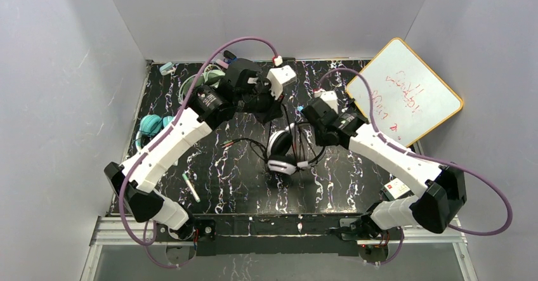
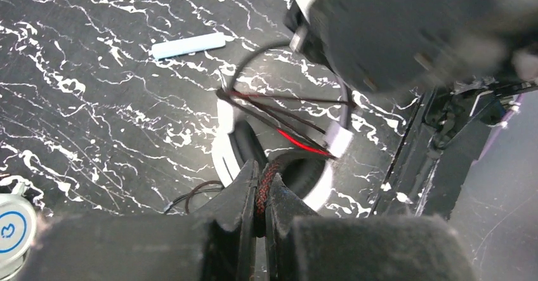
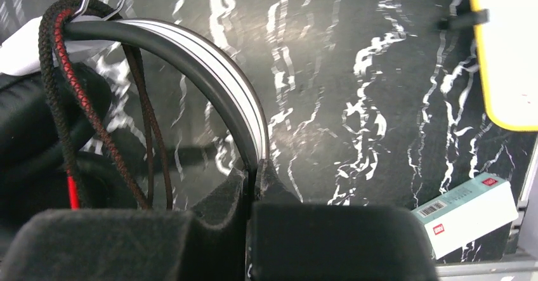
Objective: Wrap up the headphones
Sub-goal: Wrap the headphones cable around the headphones.
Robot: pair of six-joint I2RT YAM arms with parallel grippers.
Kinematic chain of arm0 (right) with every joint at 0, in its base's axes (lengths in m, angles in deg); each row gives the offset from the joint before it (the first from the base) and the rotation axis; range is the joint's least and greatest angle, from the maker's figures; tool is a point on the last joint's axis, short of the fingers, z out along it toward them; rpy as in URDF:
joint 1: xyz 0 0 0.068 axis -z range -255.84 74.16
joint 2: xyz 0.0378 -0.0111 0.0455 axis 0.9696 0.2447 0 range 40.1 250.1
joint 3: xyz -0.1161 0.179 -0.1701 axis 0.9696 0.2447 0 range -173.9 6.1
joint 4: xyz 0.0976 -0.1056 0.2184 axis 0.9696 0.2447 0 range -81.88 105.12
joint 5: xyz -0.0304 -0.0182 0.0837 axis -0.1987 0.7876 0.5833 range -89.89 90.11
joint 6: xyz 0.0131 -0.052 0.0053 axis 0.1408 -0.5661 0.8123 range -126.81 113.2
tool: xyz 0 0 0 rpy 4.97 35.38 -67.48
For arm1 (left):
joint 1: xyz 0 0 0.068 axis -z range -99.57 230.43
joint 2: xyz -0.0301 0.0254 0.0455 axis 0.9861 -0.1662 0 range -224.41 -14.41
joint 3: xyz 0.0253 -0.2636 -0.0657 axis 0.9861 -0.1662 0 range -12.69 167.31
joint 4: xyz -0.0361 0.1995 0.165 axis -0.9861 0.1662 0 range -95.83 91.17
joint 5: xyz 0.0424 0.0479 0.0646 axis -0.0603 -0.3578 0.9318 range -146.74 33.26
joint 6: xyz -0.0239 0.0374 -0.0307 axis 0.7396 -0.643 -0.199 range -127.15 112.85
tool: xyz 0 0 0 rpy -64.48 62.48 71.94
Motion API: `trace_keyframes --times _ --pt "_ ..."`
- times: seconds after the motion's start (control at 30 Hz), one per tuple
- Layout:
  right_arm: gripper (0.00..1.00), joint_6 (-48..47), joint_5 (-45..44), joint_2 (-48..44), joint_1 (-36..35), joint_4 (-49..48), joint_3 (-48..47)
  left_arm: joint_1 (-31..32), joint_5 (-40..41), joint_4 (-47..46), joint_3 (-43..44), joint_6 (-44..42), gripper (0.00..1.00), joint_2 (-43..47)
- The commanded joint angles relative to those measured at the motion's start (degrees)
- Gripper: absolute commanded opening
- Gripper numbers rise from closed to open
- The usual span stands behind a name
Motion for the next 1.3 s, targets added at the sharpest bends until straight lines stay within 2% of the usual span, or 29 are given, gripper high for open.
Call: trace_keyframes --times 0.0,0.17,0.33,0.6,0.77,0.97,1.2,1.27 --pt "0.01 -2.47 3.51 0.13 -6.47 1.75 -4.08 -5.2 -3.44 2.32 2.24 -5.13 0.0 -0.26" --pt "0.01 -4.12 12.09 -3.39 -10.62 0.8 -3.82 -14.24 -7.44 3.58 1.48 -9.51 0.0 -0.42" --pt "0.01 -5.64 22.22 -7.03 -12.24 0.63 -3.31 -16.55 -10.03 0.88 -2.78 -9.08 0.0 -0.86" --pt "0.01 -7.29 35.96 -15.59 -12.48 -7.25 -3.78 -20.07 -21.83 -15.77 -16.0 0.8 0.0 1.08" --pt "0.01 -4.47 32.4 -16.57 -12.48 -6.11 -9.11 -21.34 -24.23 -26.32 -23.13 9.47 0.05 2.61" --pt "0.01 -0.7 24.37 -17.83 -12.5 -6.27 -18.27 -21.48 -23.77 -45.71 -36.53 19.82 0.14 9.92" --pt "0.01 3.34 19.36 -14.27 -12.43 -5.72 -28.95 -21.48 -20.79 -72.26 -53.52 38.37 0.43 16.61" --pt "0.01 4.58 18.64 -12.6 -12.47 -5.29 -31.75 -21.35 -20.2 -76.19 -56.85 40.87 0.49 17.11"
